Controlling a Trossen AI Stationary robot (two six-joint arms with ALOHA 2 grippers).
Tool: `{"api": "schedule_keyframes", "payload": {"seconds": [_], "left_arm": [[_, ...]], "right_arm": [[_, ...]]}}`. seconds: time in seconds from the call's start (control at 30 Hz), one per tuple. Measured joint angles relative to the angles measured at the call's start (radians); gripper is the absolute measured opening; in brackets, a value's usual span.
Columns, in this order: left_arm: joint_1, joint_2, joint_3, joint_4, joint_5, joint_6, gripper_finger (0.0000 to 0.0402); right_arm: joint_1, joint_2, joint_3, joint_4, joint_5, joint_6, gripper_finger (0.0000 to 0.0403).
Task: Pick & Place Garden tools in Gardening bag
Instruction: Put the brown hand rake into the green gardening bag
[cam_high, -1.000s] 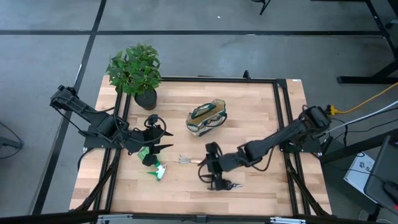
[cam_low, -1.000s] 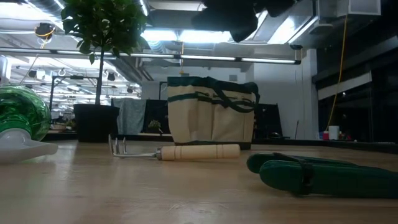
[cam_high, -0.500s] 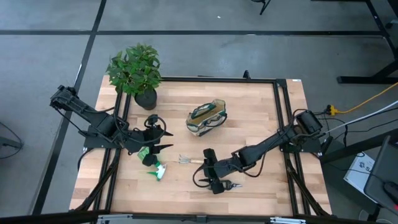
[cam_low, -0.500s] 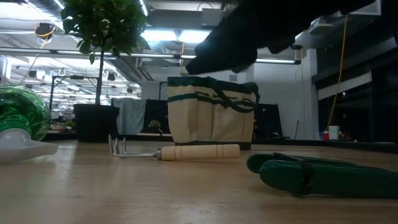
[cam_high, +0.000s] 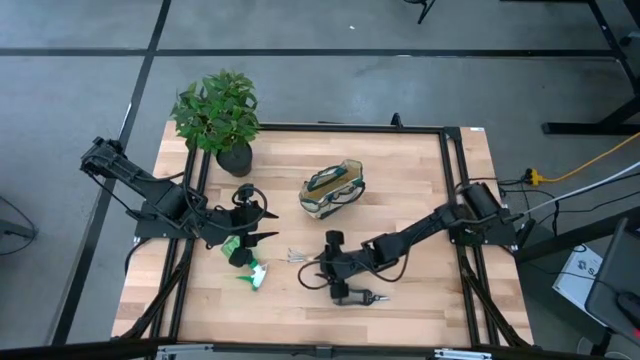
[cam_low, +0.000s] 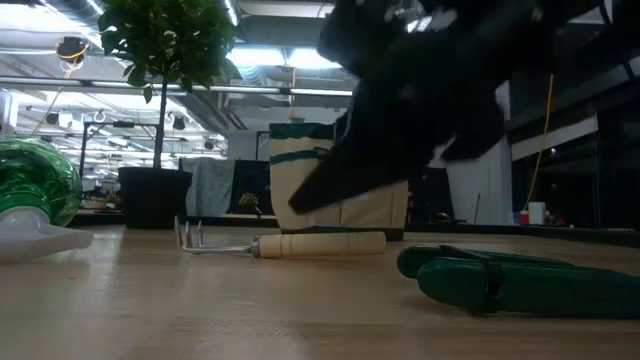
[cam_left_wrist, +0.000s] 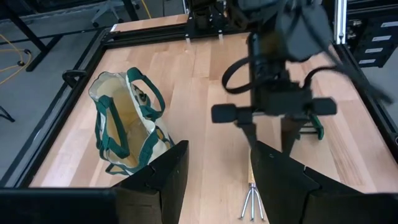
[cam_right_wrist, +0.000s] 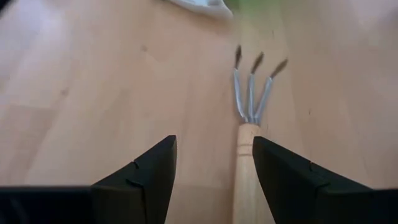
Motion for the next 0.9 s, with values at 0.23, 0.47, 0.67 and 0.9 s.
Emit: {"api": "schedule_keyframes", "payload": {"seconds": [0.23, 0.47, 0.67, 0.9], "left_arm": [[0.0, 0.0, 0.0, 0.0, 0.0, 0.0, 0.0169], [0.0, 0.0, 0.0, 0.0, 0.0, 0.0, 0.0169], [0.0, 0.0, 0.0, 0.0, 0.0, 0.0, 0.0169], [0.0, 0.0, 0.0, 0.0, 0.0, 0.0, 0.0169]], "right_arm": [[-0.036, 0.051, 0.0, 0.029, 0.001, 0.049, 0.0216], [-0.049, 0.067, 0.0, 0.029, 0.003, 0.06, 0.0216], [-0.05, 0.067, 0.0, 0.04, 0.003, 0.06, 0.021], [-0.06, 0.067, 0.0, 0.0, -0.014, 0.126, 0.0154]]}}
